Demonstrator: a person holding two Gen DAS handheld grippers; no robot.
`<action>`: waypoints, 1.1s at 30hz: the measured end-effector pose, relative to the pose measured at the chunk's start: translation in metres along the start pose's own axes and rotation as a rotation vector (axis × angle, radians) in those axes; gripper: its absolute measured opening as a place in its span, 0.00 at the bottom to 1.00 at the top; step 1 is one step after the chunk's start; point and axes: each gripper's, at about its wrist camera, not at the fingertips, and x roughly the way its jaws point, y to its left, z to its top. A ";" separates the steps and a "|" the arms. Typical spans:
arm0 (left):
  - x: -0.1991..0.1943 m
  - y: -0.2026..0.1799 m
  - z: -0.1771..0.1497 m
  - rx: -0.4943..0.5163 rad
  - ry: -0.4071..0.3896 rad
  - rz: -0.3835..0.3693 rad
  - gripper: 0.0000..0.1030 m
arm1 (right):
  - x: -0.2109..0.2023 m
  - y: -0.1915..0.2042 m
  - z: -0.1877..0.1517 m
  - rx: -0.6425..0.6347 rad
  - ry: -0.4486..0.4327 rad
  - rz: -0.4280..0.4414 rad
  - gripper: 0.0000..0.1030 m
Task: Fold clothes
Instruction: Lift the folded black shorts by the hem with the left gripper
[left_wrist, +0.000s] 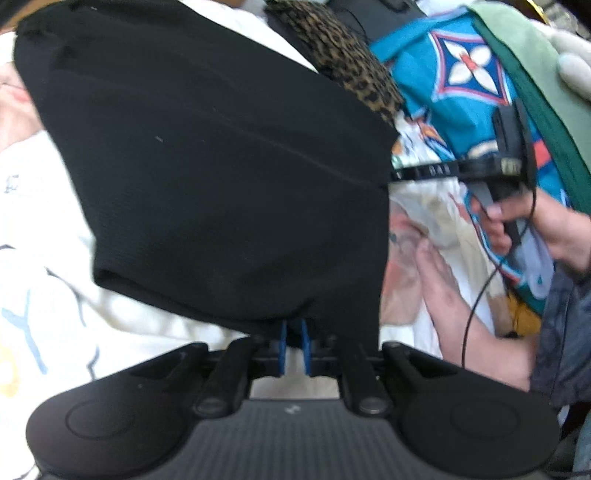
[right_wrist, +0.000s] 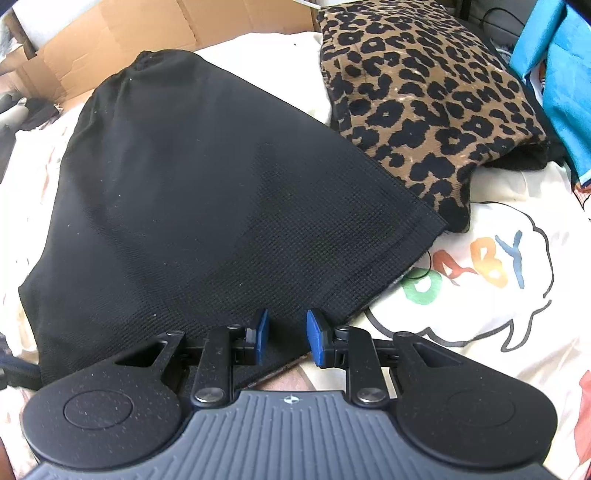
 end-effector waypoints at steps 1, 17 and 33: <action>0.001 0.000 -0.001 -0.016 0.005 -0.019 0.10 | 0.000 -0.001 0.000 0.003 0.001 0.002 0.29; 0.030 0.016 -0.017 -0.310 0.038 -0.223 0.25 | -0.008 -0.009 0.001 0.048 -0.039 0.004 0.29; 0.053 0.010 -0.027 -0.408 0.051 -0.261 0.03 | -0.012 -0.033 0.002 0.134 -0.082 -0.038 0.31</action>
